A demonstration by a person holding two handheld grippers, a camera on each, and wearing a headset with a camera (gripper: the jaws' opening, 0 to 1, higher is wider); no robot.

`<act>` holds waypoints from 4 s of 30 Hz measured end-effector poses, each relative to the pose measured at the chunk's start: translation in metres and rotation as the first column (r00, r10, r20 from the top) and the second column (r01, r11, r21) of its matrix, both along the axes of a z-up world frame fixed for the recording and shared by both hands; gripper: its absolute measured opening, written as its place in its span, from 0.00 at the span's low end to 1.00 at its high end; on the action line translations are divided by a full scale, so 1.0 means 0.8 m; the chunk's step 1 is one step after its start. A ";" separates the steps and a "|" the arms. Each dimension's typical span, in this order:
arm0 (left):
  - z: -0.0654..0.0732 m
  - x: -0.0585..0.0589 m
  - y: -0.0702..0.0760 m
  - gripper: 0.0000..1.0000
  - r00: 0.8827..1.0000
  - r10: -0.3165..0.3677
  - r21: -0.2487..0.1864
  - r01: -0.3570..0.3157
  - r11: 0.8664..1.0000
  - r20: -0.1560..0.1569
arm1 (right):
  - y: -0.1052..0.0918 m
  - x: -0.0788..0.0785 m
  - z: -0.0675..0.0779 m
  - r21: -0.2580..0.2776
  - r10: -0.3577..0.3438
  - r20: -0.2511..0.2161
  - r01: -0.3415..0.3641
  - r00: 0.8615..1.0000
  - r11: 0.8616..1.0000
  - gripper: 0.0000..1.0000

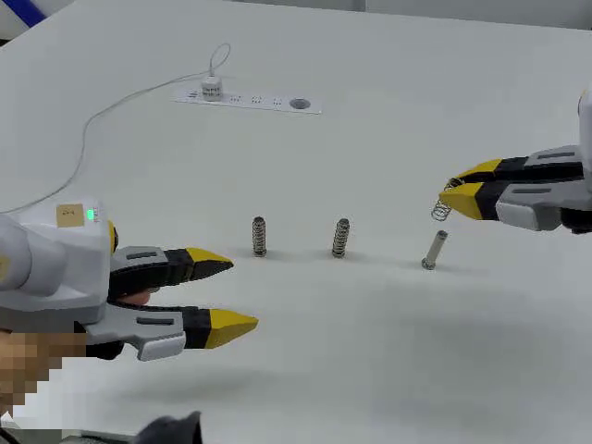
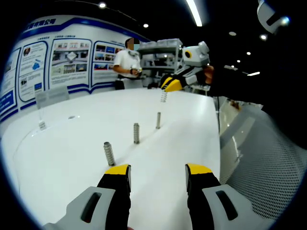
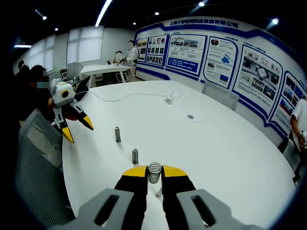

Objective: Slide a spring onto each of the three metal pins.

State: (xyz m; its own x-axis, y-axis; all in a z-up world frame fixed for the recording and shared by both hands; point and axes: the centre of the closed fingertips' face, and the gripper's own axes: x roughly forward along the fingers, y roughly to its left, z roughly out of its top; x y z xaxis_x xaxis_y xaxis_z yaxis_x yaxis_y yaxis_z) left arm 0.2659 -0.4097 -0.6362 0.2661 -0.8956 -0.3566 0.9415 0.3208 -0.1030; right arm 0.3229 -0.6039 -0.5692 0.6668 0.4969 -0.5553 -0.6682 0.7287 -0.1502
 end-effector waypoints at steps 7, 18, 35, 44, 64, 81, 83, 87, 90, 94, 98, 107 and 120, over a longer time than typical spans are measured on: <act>-0.001 -0.001 -0.001 0.47 1.000 -0.002 0.003 0.002 1.000 -0.003 | -0.012 0.006 -0.018 -0.003 -0.036 -0.021 0.036 0.999 0.999 0.12; 0.000 -0.002 0.001 0.46 1.000 0.001 0.009 -0.001 1.000 -0.003 | -0.023 0.018 -0.043 0.007 -0.083 -0.053 0.084 0.995 0.996 0.12; -0.002 -0.002 -0.001 0.46 1.000 0.001 0.012 -0.001 1.000 -0.008 | -0.031 0.025 -0.071 0.022 -0.107 -0.091 0.109 0.990 0.994 0.12; -0.003 -0.001 -0.001 0.46 1.000 0.002 0.012 -0.002 1.000 -0.011 | -0.033 0.028 -0.092 0.023 -0.118 -0.116 0.122 0.986 0.992 0.12; -0.006 0.000 0.001 0.46 1.000 0.007 0.011 -0.007 1.000 -0.015 | -0.029 0.020 -0.133 0.001 -0.129 -0.173 0.131 0.977 0.991 0.12; -0.006 0.002 0.002 0.47 1.000 0.012 0.007 -0.012 1.000 -0.013 | -0.036 0.008 -0.129 0.003 -0.137 -0.160 0.139 0.978 0.990 0.18; -0.005 0.002 0.002 0.47 1.000 0.014 0.006 -0.014 1.000 -0.013 | -0.037 0.006 -0.127 0.004 -0.136 -0.154 0.138 0.979 0.990 0.18; -0.005 0.003 0.004 0.48 1.000 0.019 0.006 -0.019 1.000 -0.014 | -0.036 0.000 -0.121 0.013 -0.122 -0.135 0.124 0.983 0.992 0.22; -0.005 0.003 0.006 0.48 1.000 0.023 0.007 -0.023 1.000 -0.014 | -0.036 -0.007 -0.119 0.015 -0.110 -0.126 0.113 0.986 0.993 0.24; -0.006 0.003 0.008 0.49 0.999 0.028 0.010 -0.028 1.000 -0.015 | -0.036 -0.016 -0.118 0.023 -0.100 -0.120 0.103 0.988 0.994 0.27; -0.006 0.003 0.009 0.49 0.999 0.034 0.011 -0.034 0.999 -0.018 | -0.032 -0.024 -0.113 0.038 -0.072 -0.101 0.076 0.992 0.996 0.31; -0.009 0.006 0.014 0.52 0.999 0.046 0.022 -0.046 0.999 -0.015 | -0.026 -0.036 -0.107 0.059 -0.048 -0.083 0.053 0.995 0.997 0.38; -0.013 0.008 0.023 0.55 0.998 0.061 0.035 -0.061 0.998 -0.010 | -0.019 -0.050 -0.108 0.056 -0.001 -0.068 0.005 0.998 0.998 0.47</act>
State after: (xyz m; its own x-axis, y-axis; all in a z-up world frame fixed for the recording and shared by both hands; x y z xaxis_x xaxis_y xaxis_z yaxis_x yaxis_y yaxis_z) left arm 0.2725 -0.3912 -0.6469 0.3158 -0.8647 -0.3905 0.9190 0.3811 -0.1006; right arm 0.2828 -0.6187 -0.6555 0.6297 0.5267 -0.5710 -0.6735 0.7364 -0.0635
